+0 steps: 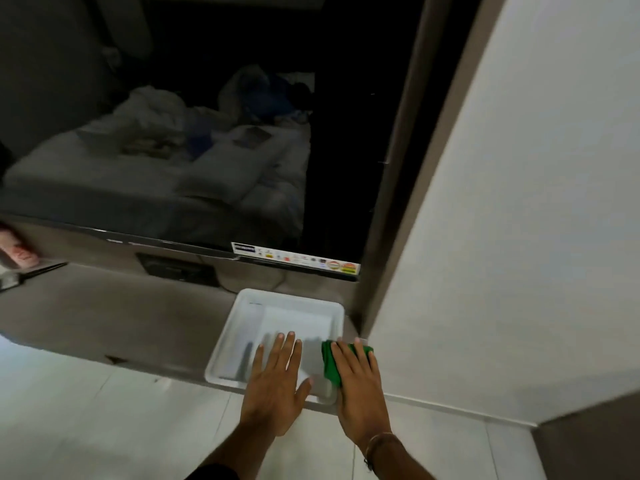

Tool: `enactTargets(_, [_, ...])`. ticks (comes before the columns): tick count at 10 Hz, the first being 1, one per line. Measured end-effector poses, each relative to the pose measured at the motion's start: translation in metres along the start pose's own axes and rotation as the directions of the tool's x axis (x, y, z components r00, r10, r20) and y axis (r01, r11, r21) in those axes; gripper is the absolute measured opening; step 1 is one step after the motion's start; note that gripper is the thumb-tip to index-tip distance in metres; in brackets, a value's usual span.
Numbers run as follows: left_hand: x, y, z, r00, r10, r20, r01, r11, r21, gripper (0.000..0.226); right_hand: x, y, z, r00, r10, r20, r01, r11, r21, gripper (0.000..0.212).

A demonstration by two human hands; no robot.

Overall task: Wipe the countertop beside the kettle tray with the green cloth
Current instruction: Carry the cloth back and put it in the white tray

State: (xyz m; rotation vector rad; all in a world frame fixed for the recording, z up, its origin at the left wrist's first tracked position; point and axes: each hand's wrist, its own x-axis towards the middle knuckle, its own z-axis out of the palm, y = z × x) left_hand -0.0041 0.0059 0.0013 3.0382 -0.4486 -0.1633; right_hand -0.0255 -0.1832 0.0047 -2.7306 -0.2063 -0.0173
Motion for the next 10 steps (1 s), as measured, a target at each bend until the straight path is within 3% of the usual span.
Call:
enactTargets(2, [0.043, -0.078, 0.015, 0.997, -0.022, 0.070, 0.021, 1.000, 0.018, 0.090, 0.075, -0.044, 0.055, 0.998, -0.041, 0.042, 0.043, 0.998, -0.041, 0.072])
enactTargets(3, [0.056, -0.107, 0.032, 0.995, -0.003, 0.095, 0.002, 1.000, 0.010, 0.087, 0.103, -0.050, 0.083, 0.995, 0.011, 0.097, -0.002, 0.995, -0.096, 0.063])
enactTargets(5, [0.069, -0.123, 0.054, 0.993, 0.022, 0.115, -0.019, 0.999, -0.026, 0.082, 0.111, -0.044, 0.117, 0.972, 0.108, 0.209, -0.083, 0.988, -0.127, 0.070])
enactTargets(8, [0.066, -0.122, 0.053, 0.994, 0.059, 0.094, -0.060, 0.998, 0.014, 0.082, 0.114, -0.035, 0.120, 0.939, 0.114, 0.325, -0.052, 0.980, -0.194, 0.082])
enactTargets(10, [0.048, -0.093, 0.028, 0.994, 0.107, 0.012, -0.105, 0.991, -0.081, 0.082, 0.076, -0.041, 0.073, 0.970, 0.130, 0.204, -0.115, 0.990, -0.085, 0.105])
